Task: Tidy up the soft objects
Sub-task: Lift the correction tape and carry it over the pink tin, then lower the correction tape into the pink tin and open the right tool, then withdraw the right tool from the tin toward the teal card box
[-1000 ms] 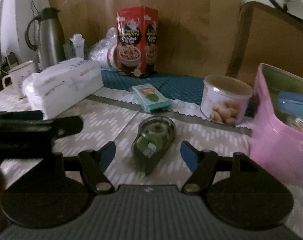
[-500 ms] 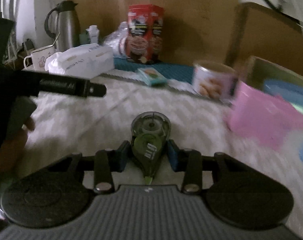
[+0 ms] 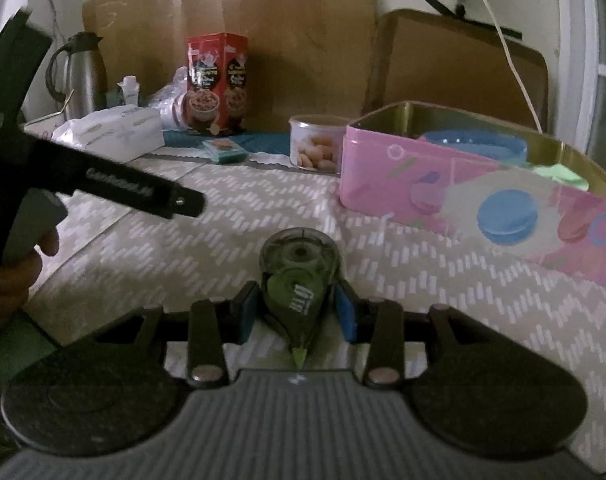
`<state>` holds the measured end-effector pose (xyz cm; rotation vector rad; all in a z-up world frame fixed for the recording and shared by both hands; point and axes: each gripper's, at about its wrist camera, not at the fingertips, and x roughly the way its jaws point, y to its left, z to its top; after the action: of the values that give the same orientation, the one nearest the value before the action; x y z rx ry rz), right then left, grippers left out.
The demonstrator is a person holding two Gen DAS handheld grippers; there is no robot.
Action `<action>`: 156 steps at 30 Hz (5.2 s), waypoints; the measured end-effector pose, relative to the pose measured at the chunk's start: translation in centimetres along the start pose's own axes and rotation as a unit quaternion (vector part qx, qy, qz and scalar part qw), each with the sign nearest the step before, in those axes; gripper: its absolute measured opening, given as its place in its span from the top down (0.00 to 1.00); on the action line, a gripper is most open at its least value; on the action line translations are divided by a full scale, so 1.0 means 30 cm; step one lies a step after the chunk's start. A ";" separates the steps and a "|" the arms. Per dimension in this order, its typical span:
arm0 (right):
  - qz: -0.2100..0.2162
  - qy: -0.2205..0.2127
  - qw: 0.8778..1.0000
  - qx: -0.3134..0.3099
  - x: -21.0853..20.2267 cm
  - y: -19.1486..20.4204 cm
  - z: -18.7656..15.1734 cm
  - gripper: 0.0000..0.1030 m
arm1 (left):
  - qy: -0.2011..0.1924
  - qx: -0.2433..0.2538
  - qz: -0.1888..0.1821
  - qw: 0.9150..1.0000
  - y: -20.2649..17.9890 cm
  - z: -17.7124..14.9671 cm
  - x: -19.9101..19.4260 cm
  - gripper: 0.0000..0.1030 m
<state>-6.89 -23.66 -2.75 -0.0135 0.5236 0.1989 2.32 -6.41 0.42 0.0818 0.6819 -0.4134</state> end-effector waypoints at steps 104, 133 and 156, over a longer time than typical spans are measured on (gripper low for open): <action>-0.127 -0.147 0.958 0.211 -0.133 -0.200 0.162 0.43 | -0.049 0.074 -0.025 0.996 -0.172 0.197 -0.062 0.13; -0.133 -0.146 0.963 0.185 -0.080 -0.081 0.197 0.29 | -0.044 0.046 0.006 0.998 0.008 0.096 -0.039 0.03; 0.014 -0.067 0.997 0.023 0.187 0.158 0.305 0.44 | -0.061 -0.088 0.077 0.991 0.356 -0.015 -0.036 0.02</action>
<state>1.49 -17.40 2.58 0.0509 0.3940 0.2128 5.54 3.85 0.12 -0.0580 0.5847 -0.2077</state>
